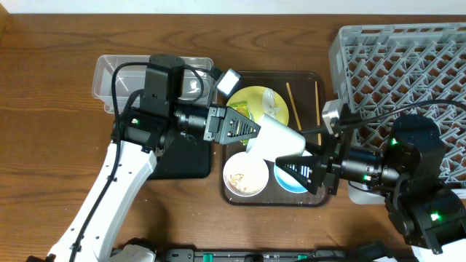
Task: Sort waste into correct bins and load items into the dishwasher rack
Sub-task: 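Lift the cup and hand it from the left gripper to the right gripper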
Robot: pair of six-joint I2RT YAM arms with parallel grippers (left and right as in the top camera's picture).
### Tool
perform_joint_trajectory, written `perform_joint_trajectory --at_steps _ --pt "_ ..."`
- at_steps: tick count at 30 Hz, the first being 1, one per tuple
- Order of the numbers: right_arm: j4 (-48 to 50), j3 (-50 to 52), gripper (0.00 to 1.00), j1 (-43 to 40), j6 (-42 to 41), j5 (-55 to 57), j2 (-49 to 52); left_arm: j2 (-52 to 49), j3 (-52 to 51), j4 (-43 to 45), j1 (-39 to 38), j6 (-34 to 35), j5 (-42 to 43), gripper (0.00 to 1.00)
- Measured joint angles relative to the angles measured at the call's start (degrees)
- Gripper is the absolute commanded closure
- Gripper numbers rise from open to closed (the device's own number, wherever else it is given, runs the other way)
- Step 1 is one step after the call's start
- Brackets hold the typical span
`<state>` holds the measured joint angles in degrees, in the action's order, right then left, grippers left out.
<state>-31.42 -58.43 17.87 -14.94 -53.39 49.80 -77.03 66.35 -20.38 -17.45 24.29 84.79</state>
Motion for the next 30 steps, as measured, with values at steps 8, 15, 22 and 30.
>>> perform_joint_trajectory --at_steps 8,15,22,30 --pt "3.32 0.00 0.25 0.00 0.15 -0.22 0.11 0.00 0.00 2.12 0.00 3.15 0.70 0.94" --pt "3.80 0.00 0.30 0.00 0.52 -0.66 0.09 0.00 0.00 2.21 0.00 4.00 0.83 0.94" --pt "3.78 0.00 0.17 0.00 0.52 -1.03 0.09 0.00 0.00 3.04 0.00 4.20 0.81 0.94" --pt "3.82 0.00 0.34 0.00 0.55 -1.49 1.11 0.00 0.00 3.32 0.00 4.22 0.79 0.94"
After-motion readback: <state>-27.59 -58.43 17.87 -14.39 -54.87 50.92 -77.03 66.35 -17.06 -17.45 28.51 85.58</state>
